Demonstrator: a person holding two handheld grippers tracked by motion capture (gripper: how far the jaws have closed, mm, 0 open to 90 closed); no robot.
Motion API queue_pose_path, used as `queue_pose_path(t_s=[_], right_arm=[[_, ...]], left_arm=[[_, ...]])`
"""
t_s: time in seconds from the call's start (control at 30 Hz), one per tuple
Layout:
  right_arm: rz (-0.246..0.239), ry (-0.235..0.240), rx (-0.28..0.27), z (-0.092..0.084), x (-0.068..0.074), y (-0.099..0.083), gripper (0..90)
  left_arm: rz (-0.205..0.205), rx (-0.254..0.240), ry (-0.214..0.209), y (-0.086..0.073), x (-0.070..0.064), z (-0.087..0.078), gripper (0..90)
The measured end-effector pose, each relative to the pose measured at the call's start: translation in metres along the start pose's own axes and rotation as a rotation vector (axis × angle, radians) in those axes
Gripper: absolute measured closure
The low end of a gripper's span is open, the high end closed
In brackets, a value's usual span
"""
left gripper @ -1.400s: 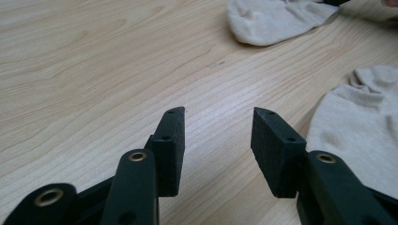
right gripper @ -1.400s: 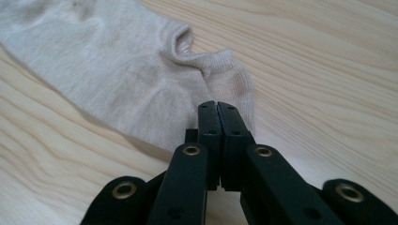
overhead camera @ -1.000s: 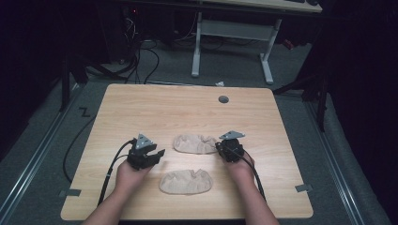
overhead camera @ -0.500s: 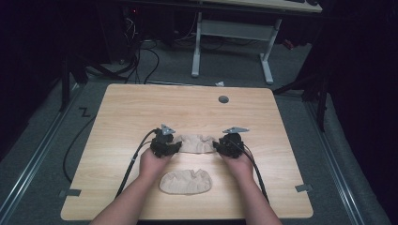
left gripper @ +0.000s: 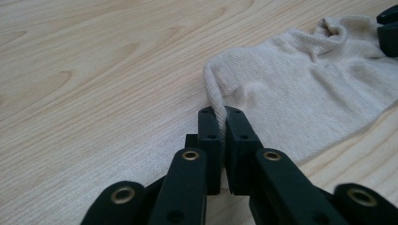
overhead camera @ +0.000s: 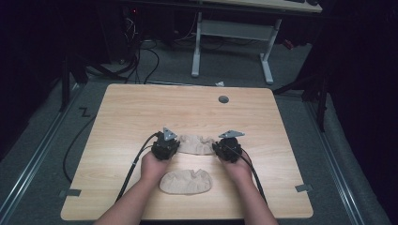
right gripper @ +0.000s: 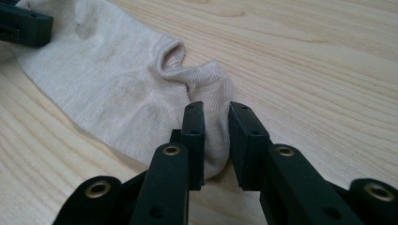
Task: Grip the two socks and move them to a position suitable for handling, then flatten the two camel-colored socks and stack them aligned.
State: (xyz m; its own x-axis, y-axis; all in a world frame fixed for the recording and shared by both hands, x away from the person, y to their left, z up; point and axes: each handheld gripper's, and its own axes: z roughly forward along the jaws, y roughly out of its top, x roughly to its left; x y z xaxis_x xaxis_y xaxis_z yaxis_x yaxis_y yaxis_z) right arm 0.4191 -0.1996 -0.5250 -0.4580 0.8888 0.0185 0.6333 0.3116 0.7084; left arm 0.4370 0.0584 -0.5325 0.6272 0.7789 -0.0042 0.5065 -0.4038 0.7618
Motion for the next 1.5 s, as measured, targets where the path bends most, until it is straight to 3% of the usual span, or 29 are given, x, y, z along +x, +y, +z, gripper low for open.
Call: queue_pose_path(t_s=[0.1, 0.37, 0.73, 0.97, 1.17, 1.33, 1.5], right_arm=[[0.006, 0.007, 0.004, -0.001, 0.000, 0.000, 83.7], [-0.022, -0.006, -0.029, -0.006, 0.002, 0.000, 85.6], [-0.026, 0.014, -0.107, -0.024, 0.006, 0.003, 86.6], [-0.052, 0.013, -0.129, -0.030, 0.013, 0.006, 86.7], [-0.084, 0.021, -0.156, -0.039, 0.019, 0.008, 86.7], [-0.094, 0.034, -0.169, -0.050, 0.026, 0.006, 86.7], [-0.153, 0.036, -0.187, -0.068, 0.041, 0.000, 86.7]], left_arm=[[0.020, -0.001, 0.003, 0.000, 0.001, 0.000, 86.8], [-0.023, -0.006, -0.026, 0.001, 0.002, -0.002, 87.1], [-0.027, -0.065, -0.026, 0.010, 0.001, -0.022, 87.3], [-0.033, -0.071, -0.030, 0.008, 0.001, -0.029, 87.3], [-0.026, -0.092, -0.018, 0.011, 0.002, -0.045, 87.3], [-0.020, -0.084, -0.028, 0.003, -0.005, -0.059, 87.3], [-0.001, -0.086, -0.059, -0.013, -0.009, -0.079, 87.3]])
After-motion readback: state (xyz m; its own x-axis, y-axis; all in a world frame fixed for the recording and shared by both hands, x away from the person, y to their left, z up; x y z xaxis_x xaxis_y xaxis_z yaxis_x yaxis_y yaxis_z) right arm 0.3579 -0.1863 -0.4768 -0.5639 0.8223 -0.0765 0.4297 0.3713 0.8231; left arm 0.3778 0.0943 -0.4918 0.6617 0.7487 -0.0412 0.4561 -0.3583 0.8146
